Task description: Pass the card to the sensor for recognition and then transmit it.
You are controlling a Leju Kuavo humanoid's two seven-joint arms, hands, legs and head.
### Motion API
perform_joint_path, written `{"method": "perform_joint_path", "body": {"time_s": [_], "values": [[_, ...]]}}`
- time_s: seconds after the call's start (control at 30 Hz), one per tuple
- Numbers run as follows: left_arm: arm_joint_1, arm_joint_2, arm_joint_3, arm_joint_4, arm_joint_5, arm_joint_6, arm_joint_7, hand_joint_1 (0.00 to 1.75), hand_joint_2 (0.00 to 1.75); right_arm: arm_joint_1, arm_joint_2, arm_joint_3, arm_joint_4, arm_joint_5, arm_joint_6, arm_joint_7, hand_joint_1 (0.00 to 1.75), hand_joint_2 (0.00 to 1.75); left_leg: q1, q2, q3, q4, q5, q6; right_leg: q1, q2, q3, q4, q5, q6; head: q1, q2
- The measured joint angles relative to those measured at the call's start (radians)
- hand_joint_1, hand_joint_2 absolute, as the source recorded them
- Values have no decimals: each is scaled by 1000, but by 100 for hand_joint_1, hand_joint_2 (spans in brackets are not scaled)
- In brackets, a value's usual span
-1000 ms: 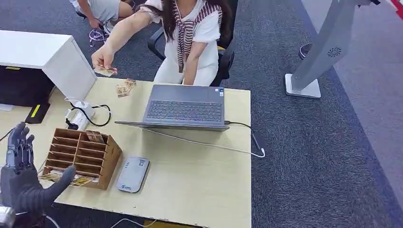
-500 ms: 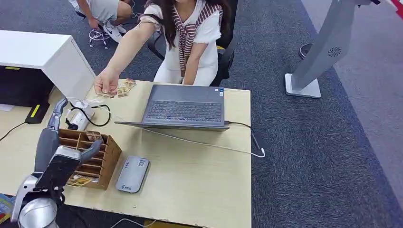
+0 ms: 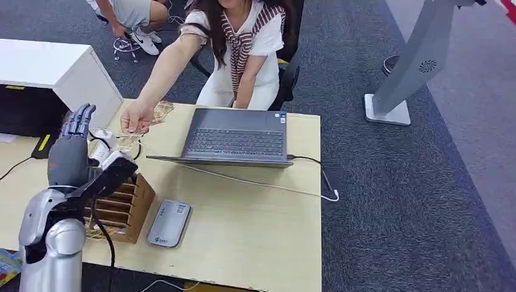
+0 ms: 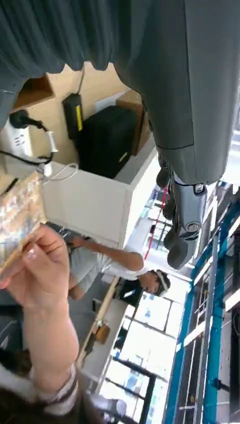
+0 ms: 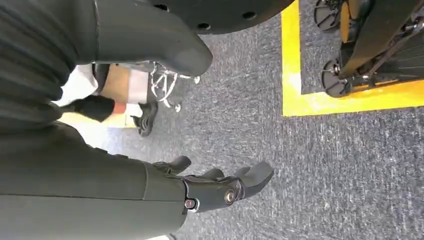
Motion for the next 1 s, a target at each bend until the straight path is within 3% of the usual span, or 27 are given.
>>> {"method": "perform_joint_path", "body": {"time_s": [0.53, 0.8, 0.83, 1.0], "values": [[-195, 135, -129, 183, -388, 93, 235, 0, 175, -10, -15, 41, 0, 73, 34, 7, 0, 175, 0, 1, 0, 0, 1, 0, 0, 1, -1, 0, 1, -1, 0, 0], [-214, 154, -149, 214, -407, 100, 249, 0, 175, -12, -17, 44, 0, 81, 34, 9, 0, 175, 0, 1, 0, 0, 1, 0, 0, 1, -1, 0, 1, -1, 0, 0], [-214, 155, -150, 215, -407, 100, 249, 175, 175, -12, -17, 44, 0, 81, 34, 9, 0, 175, 0, 1, 0, 0, 1, 0, 0, 1, -1, 0, 1, -1, 0, 0], [-214, 155, -153, 217, -403, 104, 249, 175, 175, -13, -18, 46, 1, 82, 34, 9, 0, 175, 0, 1, 0, 0, 1, 0, 0, 1, -1, 0, 1, -1, 0, 0]]}}
